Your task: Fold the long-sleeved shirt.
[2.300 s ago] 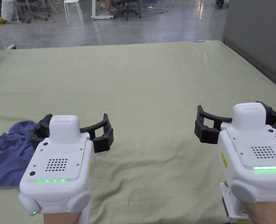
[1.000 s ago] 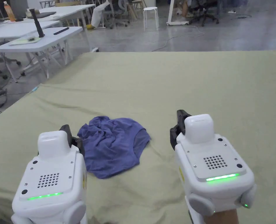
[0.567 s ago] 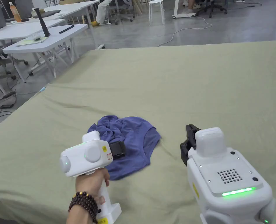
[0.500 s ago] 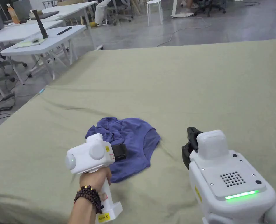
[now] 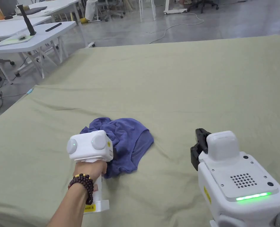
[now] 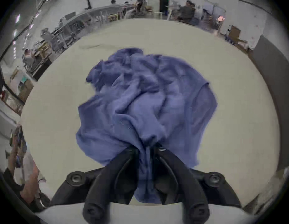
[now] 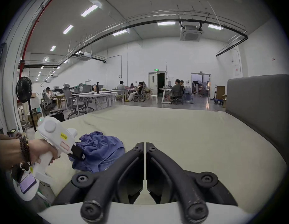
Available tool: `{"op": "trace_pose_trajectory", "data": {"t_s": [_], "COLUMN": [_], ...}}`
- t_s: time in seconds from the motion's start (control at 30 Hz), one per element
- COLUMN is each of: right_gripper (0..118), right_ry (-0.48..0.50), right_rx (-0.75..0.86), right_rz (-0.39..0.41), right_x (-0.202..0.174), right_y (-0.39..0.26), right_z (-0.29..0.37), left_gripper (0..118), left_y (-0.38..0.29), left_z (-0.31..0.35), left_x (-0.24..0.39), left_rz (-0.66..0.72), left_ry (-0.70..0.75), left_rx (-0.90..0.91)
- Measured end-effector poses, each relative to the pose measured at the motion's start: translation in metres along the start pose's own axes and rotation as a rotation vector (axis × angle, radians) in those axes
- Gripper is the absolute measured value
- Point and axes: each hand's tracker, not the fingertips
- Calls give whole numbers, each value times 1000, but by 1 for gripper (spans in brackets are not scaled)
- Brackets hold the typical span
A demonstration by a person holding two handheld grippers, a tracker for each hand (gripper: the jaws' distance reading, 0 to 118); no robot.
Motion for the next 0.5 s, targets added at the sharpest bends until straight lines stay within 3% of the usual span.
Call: {"op": "trace_pose_trajectory", "data": {"t_s": [0.23,0.5], "right_gripper": [0,0], "right_ry": [-102,-414], "right_rx": [33,67], "right_rz": [-35,-62], "right_x": [40,142], "right_y": [11,24], "right_z": [20,80], "left_gripper": [12,12], "left_y": [14,-11], "left_z": [51,53], "left_x": [101,345], "left_rz": [-45,-302], "left_ry": [-537,-853], "left_rx": [124,46]}}
